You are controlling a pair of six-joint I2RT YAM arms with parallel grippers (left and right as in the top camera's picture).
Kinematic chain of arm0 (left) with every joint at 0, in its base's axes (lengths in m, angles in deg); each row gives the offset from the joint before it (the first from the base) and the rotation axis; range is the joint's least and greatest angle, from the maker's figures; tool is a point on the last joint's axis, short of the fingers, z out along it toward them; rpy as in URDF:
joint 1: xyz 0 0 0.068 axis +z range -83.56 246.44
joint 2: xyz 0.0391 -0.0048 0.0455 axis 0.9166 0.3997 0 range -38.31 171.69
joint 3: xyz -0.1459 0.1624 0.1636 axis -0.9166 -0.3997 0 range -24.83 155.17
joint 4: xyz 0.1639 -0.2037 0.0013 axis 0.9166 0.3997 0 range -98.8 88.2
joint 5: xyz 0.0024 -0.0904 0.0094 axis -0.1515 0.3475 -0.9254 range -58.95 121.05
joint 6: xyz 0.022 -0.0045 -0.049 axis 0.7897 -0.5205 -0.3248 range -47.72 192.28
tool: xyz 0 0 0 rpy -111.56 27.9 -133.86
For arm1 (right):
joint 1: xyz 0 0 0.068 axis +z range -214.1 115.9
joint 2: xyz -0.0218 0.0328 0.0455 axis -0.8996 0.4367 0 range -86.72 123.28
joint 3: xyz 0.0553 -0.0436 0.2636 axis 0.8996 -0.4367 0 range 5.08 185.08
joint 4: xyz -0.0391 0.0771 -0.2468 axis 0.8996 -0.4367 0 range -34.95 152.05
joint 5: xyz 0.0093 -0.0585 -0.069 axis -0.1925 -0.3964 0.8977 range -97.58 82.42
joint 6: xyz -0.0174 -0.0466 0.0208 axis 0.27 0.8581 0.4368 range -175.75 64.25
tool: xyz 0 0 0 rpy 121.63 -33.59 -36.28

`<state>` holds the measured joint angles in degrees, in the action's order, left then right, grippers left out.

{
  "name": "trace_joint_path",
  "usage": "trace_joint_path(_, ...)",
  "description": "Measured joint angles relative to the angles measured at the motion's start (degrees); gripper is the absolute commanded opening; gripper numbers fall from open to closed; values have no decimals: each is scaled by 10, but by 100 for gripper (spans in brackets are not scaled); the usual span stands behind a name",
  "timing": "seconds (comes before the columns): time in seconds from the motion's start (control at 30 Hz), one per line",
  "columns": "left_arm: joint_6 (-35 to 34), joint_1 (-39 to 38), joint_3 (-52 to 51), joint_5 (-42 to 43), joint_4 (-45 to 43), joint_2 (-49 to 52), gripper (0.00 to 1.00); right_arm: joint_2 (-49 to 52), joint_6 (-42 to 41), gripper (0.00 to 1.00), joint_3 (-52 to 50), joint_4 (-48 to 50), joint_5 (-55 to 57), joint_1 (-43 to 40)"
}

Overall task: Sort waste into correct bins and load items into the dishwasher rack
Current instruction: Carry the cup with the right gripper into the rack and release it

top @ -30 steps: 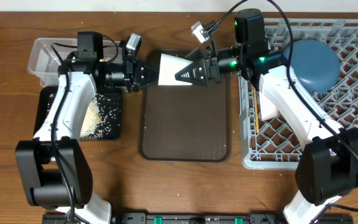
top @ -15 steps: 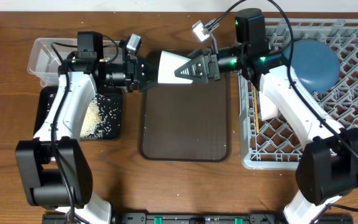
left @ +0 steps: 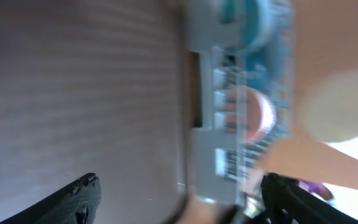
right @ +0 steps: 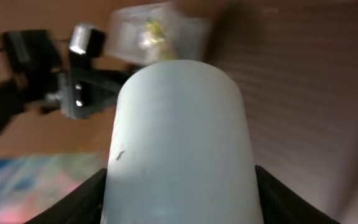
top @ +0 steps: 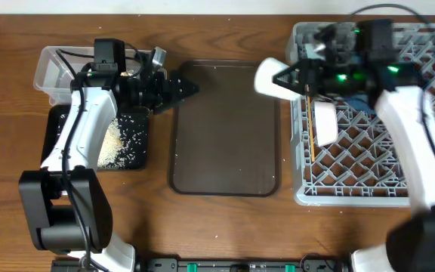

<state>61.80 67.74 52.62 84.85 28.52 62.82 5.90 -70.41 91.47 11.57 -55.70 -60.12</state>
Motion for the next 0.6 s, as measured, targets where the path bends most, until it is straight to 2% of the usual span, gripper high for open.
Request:
trace_joint_path(0.17, 0, 0, 0, -94, 0, 0, 87, -134, 11, 45, 2, -137, 188, -16)
trace_joint_path(0.3, 0, 0, 0, -150, 0, 0, 87, -188, -5, 46, 3, -237, 309, -36)
trace_joint_path(0.4, 0, 0, 0, -179, 0, 0, 87, -200, -23, 49, 3, -320, 404, -56)
trace_joint_path(0.6, 0, 0, 0, -201, 0, 0, 87, -162, -32, 48, 3, -363, 479, -105)
